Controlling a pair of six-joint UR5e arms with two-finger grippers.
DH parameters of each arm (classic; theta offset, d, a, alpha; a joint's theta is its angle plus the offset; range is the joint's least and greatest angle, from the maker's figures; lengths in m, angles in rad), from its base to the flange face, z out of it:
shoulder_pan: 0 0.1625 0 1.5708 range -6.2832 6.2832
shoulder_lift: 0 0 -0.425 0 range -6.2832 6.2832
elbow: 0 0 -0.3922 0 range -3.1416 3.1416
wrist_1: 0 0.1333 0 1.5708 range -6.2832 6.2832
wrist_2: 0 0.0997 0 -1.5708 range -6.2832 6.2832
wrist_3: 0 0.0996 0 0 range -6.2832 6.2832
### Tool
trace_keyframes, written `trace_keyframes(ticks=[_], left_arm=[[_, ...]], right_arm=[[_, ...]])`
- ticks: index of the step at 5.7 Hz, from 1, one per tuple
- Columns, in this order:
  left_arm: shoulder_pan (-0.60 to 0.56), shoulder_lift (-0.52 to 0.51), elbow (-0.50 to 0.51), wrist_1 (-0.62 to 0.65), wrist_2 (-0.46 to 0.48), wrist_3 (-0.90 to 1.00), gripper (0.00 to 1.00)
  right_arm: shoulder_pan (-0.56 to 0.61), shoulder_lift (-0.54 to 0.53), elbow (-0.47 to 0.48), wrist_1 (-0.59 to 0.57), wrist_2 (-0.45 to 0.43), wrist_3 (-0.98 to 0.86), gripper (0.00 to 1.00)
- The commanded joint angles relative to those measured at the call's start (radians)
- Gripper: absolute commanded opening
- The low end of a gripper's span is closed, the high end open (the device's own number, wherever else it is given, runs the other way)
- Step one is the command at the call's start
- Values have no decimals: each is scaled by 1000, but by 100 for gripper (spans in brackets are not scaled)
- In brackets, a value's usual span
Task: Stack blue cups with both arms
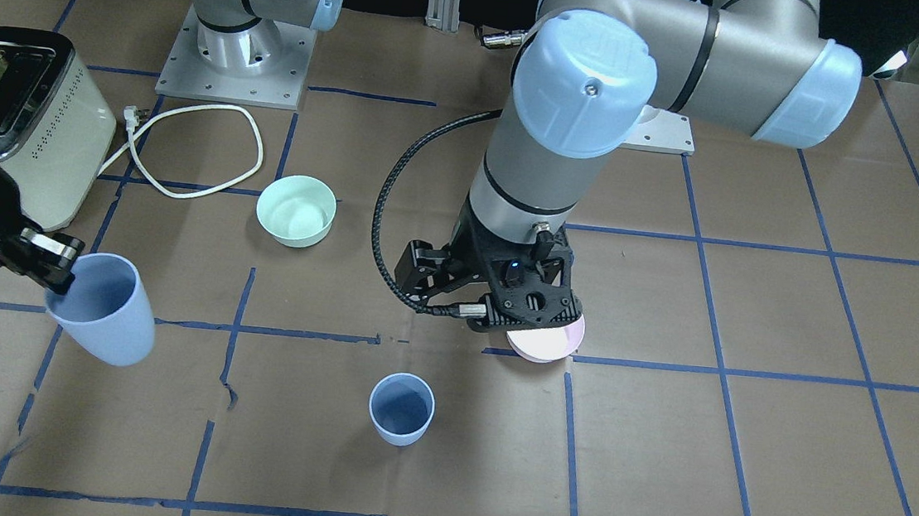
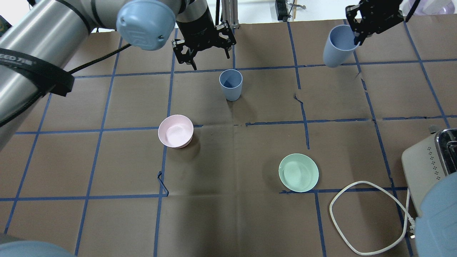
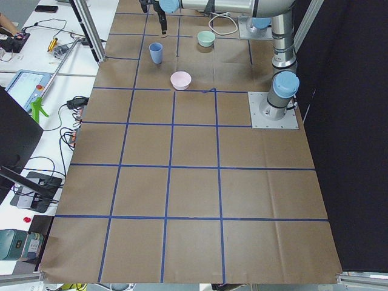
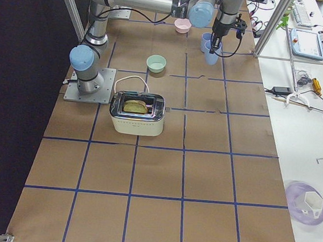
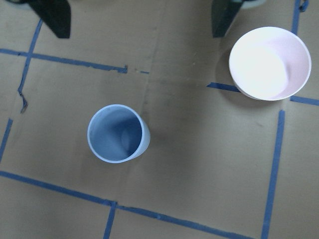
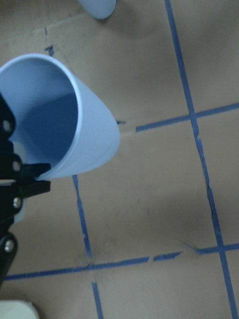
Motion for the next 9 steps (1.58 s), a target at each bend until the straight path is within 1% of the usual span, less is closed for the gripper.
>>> trace_keyframes(ticks=[1,2,3,4,5,6,9], left_arm=[[62,122,-79,-65,9,158,99],[121,211,-196,-63,35,265,99],[167,272,-281,-48,91,316,99],[168,312,-289,-48,92,312,99],[179,333,-259,-83,95,308,99],[177,307,-207,-140,136,303,99],[173,311,-204,-152,132,301,99]], right_arm=[[196,120,-123,-6,0,256,8],[266,154,-154,-9,2,352,8],[307,163,-154,-45,11,397,7],[338,169,-151,-79,50,461,7],[363,188,-148,-87,52,472,7],[366,203,-136,-70,52,471,7],[366,215,-98,-87,51,452,8]])
